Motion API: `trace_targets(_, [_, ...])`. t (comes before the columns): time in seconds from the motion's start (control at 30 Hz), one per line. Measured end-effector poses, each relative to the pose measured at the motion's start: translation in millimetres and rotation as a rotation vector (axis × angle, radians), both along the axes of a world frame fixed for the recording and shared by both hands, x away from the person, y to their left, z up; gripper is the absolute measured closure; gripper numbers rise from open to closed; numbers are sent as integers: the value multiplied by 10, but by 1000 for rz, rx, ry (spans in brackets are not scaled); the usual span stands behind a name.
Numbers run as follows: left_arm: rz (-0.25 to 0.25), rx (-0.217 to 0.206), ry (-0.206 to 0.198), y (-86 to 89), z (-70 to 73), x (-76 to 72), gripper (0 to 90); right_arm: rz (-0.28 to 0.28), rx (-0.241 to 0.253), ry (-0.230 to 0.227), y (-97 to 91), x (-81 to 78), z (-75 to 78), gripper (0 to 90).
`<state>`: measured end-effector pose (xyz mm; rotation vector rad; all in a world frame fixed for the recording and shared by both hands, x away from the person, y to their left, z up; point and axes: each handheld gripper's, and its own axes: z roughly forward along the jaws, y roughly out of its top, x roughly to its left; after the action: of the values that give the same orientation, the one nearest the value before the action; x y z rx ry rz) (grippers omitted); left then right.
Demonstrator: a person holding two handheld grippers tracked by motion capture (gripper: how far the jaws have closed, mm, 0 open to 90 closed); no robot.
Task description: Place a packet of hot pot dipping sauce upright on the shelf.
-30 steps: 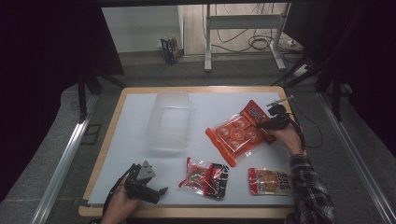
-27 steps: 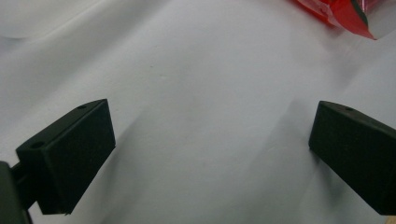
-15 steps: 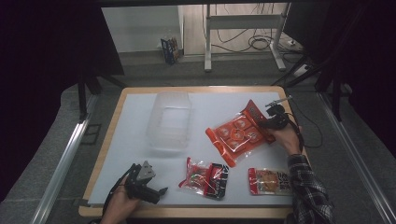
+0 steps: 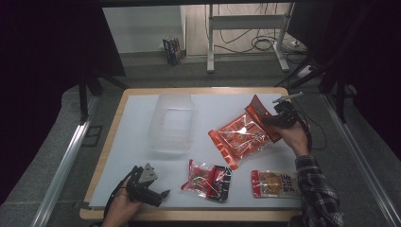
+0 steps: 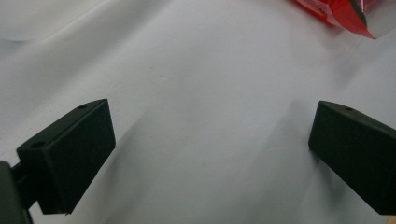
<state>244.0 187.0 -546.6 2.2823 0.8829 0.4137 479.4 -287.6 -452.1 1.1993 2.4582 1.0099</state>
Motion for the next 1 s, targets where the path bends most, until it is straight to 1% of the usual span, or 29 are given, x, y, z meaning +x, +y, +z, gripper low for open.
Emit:
trace_targets(0.1, [0,1,-2,-2,1,-2,6,9,14,-17,19,-39,113,888])
trace_targets(0.23, [-1,4,-4,-4,2,-4,7,15,43,-28,52,-77,241,888])
trace_targets(0.27, [-1,4,-4,-4,2,-4,7,15,43,-28,52,-77,241,888])
trace_targets(0.3, [-2,5,-5,-5,3,-5,7,20,54,-33,74,-97,304,888])
trace_targets(0.43, [-3,8,-7,-6,5,-6,7,29,74,-43,123,-142,431,888])
trace_targets(0.47, [-3,8,-7,-6,5,-6,7,29,74,-43,123,-142,431,888])
trace_targets(0.5, [-4,9,-7,-7,5,-7,7,40,74,-52,155,-168,495,888])
trace_targets(0.63, [-4,9,-8,-8,6,-8,7,66,65,-69,246,-216,628,888])
trace_targets(0.67, [-4,9,-8,-8,6,-8,7,66,65,-69,246,-216,628,888])
trace_targets(0.7, [-4,9,-9,-9,6,-10,7,78,74,-72,296,-238,694,888])
trace_targets(0.77, [-5,10,-9,-10,6,-11,7,87,85,-71,349,-259,757,888])
trace_targets(0.8, [-5,10,-9,-10,6,-11,7,87,85,-71,349,-259,757,888])
trace_targets(0.83, [-6,10,-10,-10,7,-12,7,99,94,-70,404,-281,814,889])
trace_targets(0.87, [-6,10,-10,-10,7,-12,7,99,94,-70,404,-281,814,889])
trace_targets(0.9, [-7,13,-10,-11,8,-13,7,114,109,-68,467,-310,873,889])
trace_targets(0.97, [-7,14,-11,-12,8,-14,7,132,121,-63,517,-332,919,889])
trace_targets(1.0, [-7,14,-11,-12,8,-14,7,132,121,-63,517,-332,919,889])
